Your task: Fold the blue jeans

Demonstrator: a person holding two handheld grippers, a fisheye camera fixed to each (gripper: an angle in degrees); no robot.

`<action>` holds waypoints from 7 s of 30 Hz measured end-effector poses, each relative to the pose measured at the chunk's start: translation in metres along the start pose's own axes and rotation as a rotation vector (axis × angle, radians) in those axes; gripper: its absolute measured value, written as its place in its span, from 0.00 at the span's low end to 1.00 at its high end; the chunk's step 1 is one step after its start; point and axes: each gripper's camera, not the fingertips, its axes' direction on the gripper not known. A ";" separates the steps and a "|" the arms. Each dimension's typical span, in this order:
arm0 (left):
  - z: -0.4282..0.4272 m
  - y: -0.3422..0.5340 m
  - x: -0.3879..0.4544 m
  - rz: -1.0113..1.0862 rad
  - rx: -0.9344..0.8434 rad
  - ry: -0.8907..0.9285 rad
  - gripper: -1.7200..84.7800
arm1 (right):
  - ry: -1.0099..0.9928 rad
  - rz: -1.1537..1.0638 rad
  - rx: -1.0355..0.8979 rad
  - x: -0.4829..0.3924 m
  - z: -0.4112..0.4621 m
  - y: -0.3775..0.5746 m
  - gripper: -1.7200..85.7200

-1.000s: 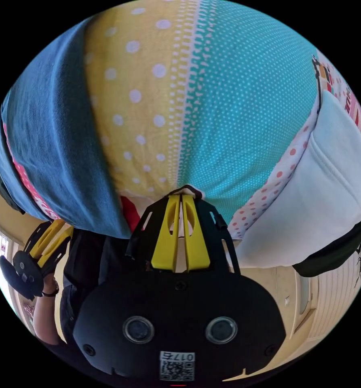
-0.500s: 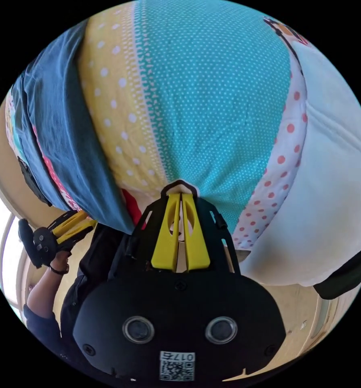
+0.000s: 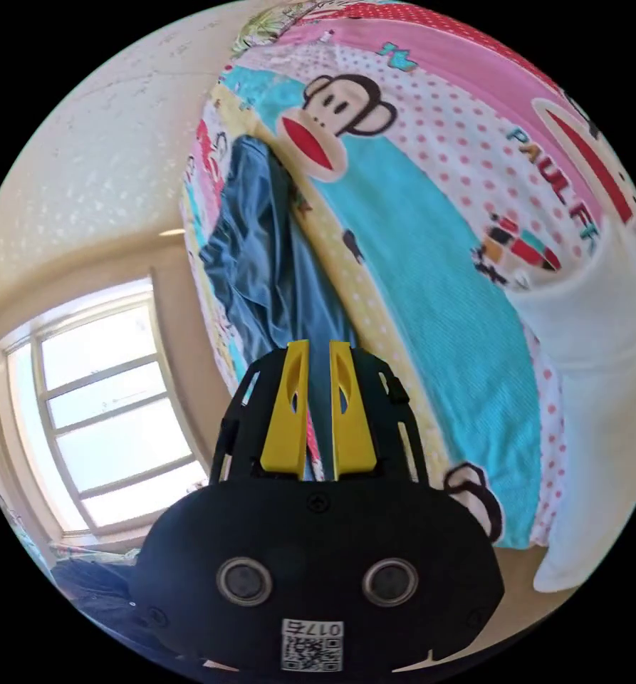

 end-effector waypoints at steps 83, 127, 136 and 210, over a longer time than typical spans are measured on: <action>-0.278 0.370 -0.067 -0.139 0.692 -0.123 0.13 | 0.073 -0.258 -0.277 0.253 0.227 0.309 0.15; -0.216 0.151 0.009 -0.013 0.650 -0.153 0.12 | 0.279 -0.653 -0.232 -0.011 0.320 0.030 0.15; -0.160 0.172 0.006 -0.096 0.647 -0.039 0.07 | 0.477 -0.568 -0.136 -0.052 0.471 0.001 0.08; -0.300 0.333 0.444 1.079 1.065 0.089 0.01 | -0.605 -1.311 -0.149 -0.360 -0.072 0.371 0.02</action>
